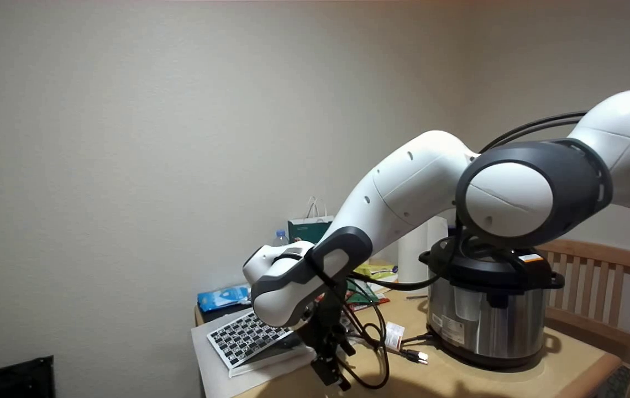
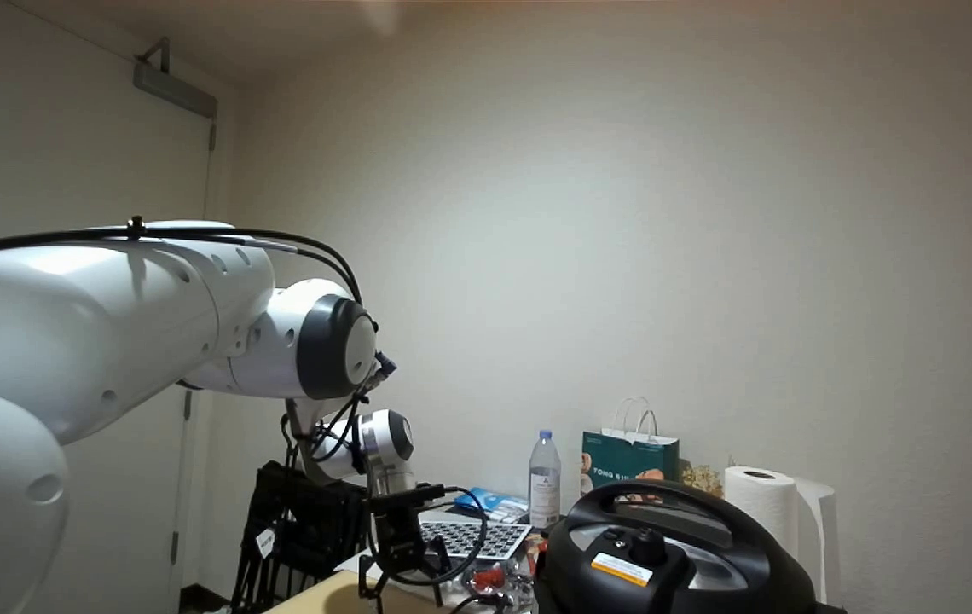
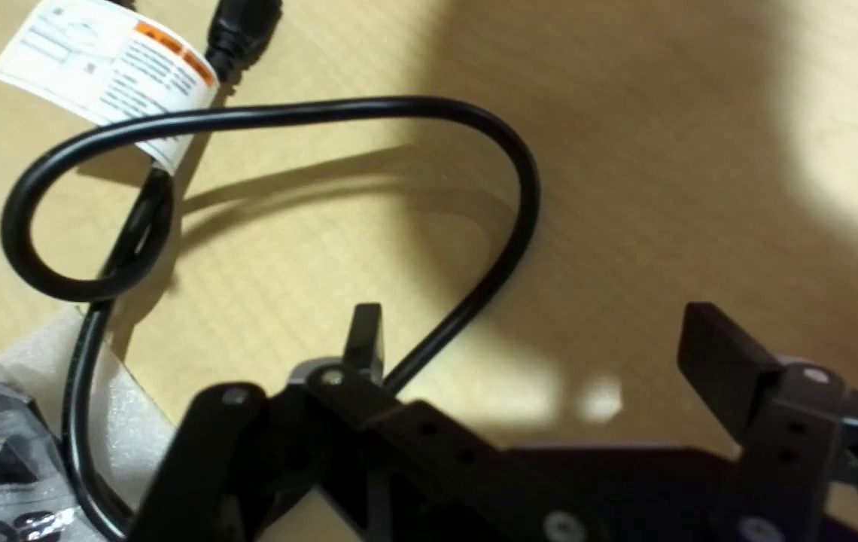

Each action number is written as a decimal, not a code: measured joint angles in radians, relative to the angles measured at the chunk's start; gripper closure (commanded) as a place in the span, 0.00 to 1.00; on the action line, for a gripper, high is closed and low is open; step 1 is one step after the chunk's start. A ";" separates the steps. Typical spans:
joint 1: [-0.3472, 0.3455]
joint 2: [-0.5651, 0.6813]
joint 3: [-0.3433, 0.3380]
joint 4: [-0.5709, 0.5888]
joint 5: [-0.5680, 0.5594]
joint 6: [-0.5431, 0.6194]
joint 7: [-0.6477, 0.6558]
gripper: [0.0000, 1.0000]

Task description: Extend the power cord of the appliance on the table

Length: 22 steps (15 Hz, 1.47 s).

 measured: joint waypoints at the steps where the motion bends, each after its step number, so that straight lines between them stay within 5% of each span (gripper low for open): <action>1: 0.000 0.001 0.002 -0.001 0.020 0.024 0.045 0.00; 11: -0.002 0.007 0.000 -0.004 0.090 0.164 0.276 0.00; 16: 0.000 0.010 -0.010 0.000 0.092 0.172 0.282 0.00; 22: -0.105 -0.006 -0.009 0.023 0.158 0.191 0.270 0.00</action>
